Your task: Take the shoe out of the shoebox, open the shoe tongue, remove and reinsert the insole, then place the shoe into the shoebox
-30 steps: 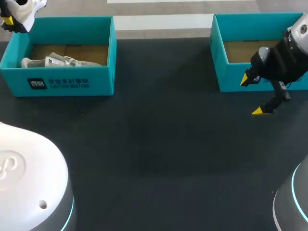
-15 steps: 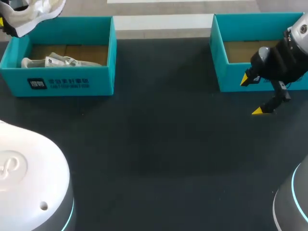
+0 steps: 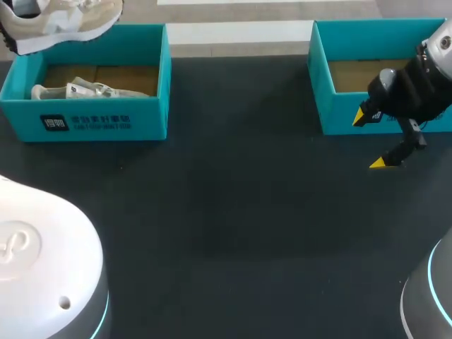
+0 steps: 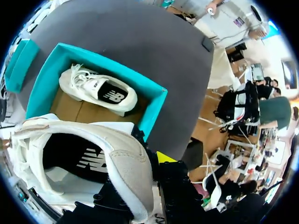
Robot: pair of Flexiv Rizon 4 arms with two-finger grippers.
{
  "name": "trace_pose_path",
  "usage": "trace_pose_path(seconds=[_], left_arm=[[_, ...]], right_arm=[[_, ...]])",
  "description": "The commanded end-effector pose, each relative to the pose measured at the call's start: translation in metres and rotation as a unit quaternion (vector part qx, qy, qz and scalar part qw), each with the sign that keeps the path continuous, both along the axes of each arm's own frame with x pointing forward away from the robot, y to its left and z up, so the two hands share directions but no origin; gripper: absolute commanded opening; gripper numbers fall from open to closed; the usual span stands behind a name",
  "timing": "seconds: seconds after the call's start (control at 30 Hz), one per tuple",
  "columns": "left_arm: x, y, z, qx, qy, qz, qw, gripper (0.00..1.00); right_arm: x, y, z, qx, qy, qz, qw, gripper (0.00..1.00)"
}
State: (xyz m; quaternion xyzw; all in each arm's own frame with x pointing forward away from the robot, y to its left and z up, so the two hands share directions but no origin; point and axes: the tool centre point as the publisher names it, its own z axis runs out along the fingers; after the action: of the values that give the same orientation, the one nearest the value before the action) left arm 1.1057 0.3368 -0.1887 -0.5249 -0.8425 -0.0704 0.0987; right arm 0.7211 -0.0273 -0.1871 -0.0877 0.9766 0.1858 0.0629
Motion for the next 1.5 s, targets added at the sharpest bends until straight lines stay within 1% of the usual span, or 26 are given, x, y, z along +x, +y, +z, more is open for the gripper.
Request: trace_pose_path(seconds=[0.03, 0.27, 0.4, 0.53, 0.7, 0.8, 0.83, 0.87, 0.9, 0.93, 1.17, 1.37, 1.4, 1.5], left_arm=[[-0.007, 0.002, 0.001, -0.011, 0.011, -0.183, 0.983, 0.0], [-0.007, 0.002, 0.001, -0.011, 0.011, -0.183, 0.983, 0.0], [0.001, -0.001, -0.006, -0.016, 0.009, -0.168, 0.986, 0.0], [0.003, 0.0, -0.008, -0.02, 0.009, -0.159, 0.987, 0.0], [0.005, -0.003, -0.012, -0.017, 0.015, -0.172, 0.985, 0.0], [0.011, -0.004, -0.017, -0.019, 0.019, -0.177, 0.984, 0.0], [0.014, -0.005, -0.019, -0.028, 0.022, -0.185, 0.982, 0.0], [0.017, -0.006, -0.021, -0.025, 0.021, -0.197, 0.98, 0.0], [0.019, -0.008, -0.024, -0.007, 0.011, -0.197, 0.98, 0.0], [0.021, -0.009, -0.026, -0.018, 0.015, -0.205, 0.979, 0.0], [0.039, -0.012, -0.038, -0.021, 0.011, -0.229, 0.973, 0.0], [0.057, -0.012, -0.059, -0.032, 0.031, -0.23, 0.972, 0.0], [0.06, -0.012, -0.064, -0.021, 0.03, -0.226, 0.973, 0.0], [0.066, -0.014, -0.076, -0.019, 0.035, -0.224, 0.974, 0.0]], right_arm=[[0.001, 0.002, -0.001, -0.002, 0.001, -0.001, 1.0, 1.0], [0.001, 0.002, -0.001, -0.002, 0.001, -0.001, 1.0, 1.0], [0.001, 0.002, -0.001, -0.002, 0.001, -0.001, 1.0, 1.0], [0.001, 0.002, -0.001, -0.002, 0.001, -0.001, 1.0, 1.0], [0.001, 0.002, -0.001, -0.002, 0.001, -0.001, 1.0, 1.0], [0.001, 0.002, -0.001, -0.002, 0.001, -0.001, 1.0, 1.0], [0.001, 0.002, -0.001, -0.002, 0.001, -0.001, 1.0, 1.0], [0.001, 0.002, -0.001, -0.002, 0.001, -0.001, 1.0, 1.0], [0.001, 0.002, -0.001, -0.002, 0.001, -0.001, 1.0, 1.0], [0.001, 0.002, -0.001, -0.002, 0.001, -0.001, 1.0, 1.0], [0.001, 0.002, -0.001, -0.002, 0.001, -0.001, 1.0, 1.0], [0.001, 0.002, -0.001, -0.002, 0.001, -0.001, 1.0, 1.0], [0.001, 0.002, -0.001, -0.002, 0.001, -0.001, 1.0, 1.0], [0.001, 0.002, -0.001, -0.002, 0.001, -0.001, 1.0, 1.0]])
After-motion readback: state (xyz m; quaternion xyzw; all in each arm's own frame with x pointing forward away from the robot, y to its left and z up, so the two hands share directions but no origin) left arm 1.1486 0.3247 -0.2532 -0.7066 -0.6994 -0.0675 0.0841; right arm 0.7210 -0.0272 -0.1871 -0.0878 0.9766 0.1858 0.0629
